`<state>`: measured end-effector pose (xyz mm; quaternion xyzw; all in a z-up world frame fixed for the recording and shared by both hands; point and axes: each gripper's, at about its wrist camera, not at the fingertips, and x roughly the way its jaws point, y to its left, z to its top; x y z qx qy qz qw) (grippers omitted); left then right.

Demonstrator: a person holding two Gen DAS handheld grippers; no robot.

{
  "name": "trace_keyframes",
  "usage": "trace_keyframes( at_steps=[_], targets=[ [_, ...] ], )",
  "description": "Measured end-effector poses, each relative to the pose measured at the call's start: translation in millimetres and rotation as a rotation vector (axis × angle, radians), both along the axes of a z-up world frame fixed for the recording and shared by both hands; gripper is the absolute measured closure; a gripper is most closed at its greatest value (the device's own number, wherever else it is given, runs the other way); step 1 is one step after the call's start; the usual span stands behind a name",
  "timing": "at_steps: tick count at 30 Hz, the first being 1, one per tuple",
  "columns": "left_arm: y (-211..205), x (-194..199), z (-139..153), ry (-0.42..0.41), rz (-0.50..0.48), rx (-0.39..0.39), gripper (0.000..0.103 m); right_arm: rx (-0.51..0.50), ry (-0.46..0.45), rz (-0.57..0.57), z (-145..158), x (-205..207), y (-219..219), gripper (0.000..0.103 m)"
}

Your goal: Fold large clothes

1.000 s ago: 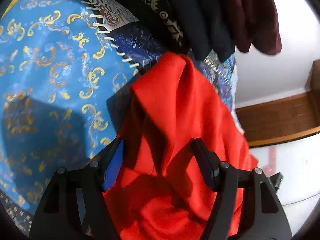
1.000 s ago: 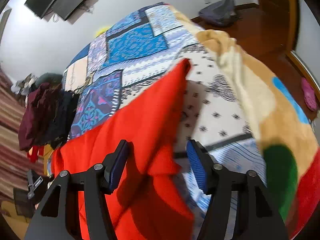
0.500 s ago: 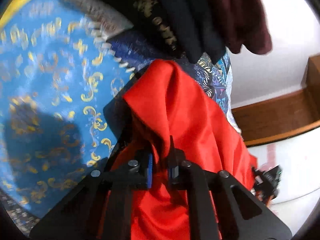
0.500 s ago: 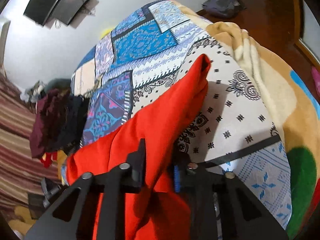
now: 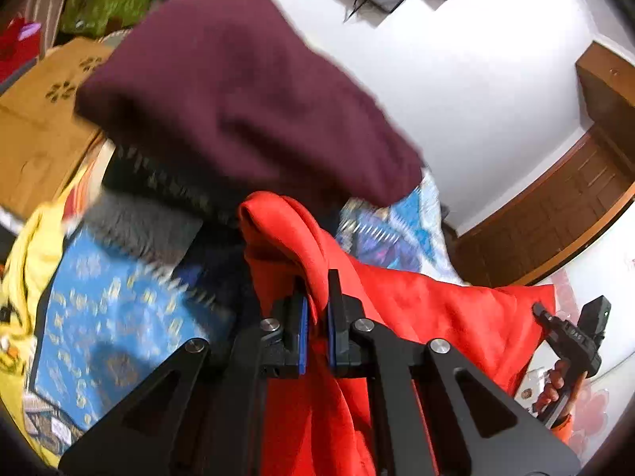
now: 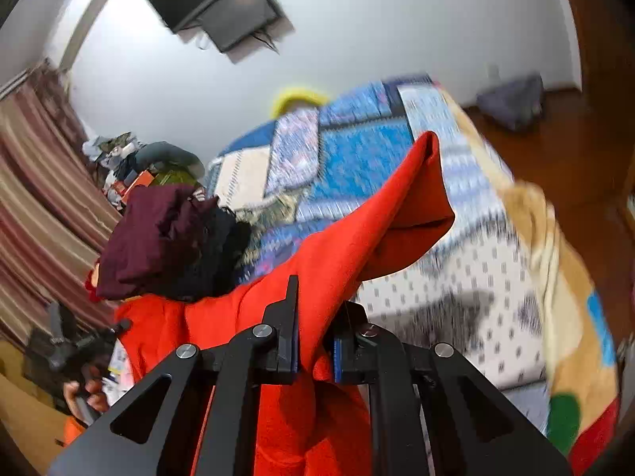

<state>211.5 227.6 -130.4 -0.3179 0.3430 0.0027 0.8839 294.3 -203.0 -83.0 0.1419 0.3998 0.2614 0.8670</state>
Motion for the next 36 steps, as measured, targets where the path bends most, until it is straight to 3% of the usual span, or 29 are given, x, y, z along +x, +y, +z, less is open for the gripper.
trace_keyframes(
  at_steps=[3, 6, 16, 20, 24, 31, 36],
  targets=[
    [0, 9, 6, -0.005, -0.007, 0.053, 0.097, -0.012, -0.055, -0.007, 12, 7, 8, 0.093],
    [-5, 25, -5, 0.032, -0.012, 0.128, 0.097, 0.005, -0.037, -0.04, 4, 22, 4, 0.093],
    [-7, 58, -100, 0.246, -0.022, 0.231, 0.094, -0.09, 0.203, -0.133, -102, 66, -20, 0.093],
    [-6, 63, -127, 0.306, -0.065, 0.214, 0.093, -0.134, 0.241, -0.131, -121, 66, -26, 0.092],
    [-7, 56, -129, 0.315, -0.057, 0.232, 0.093, -0.174, 0.219, -0.117, -112, 59, -25, 0.087],
    [-17, 32, -105, 0.315, -0.042, 0.395, 0.093, -0.298, 0.079, -0.079, -78, 25, -26, 0.087],
    [-20, 4, -81, 0.28, -0.053, 0.433, 0.092, -0.298, 0.009, -0.058, -51, -4, -32, 0.083]
  ],
)
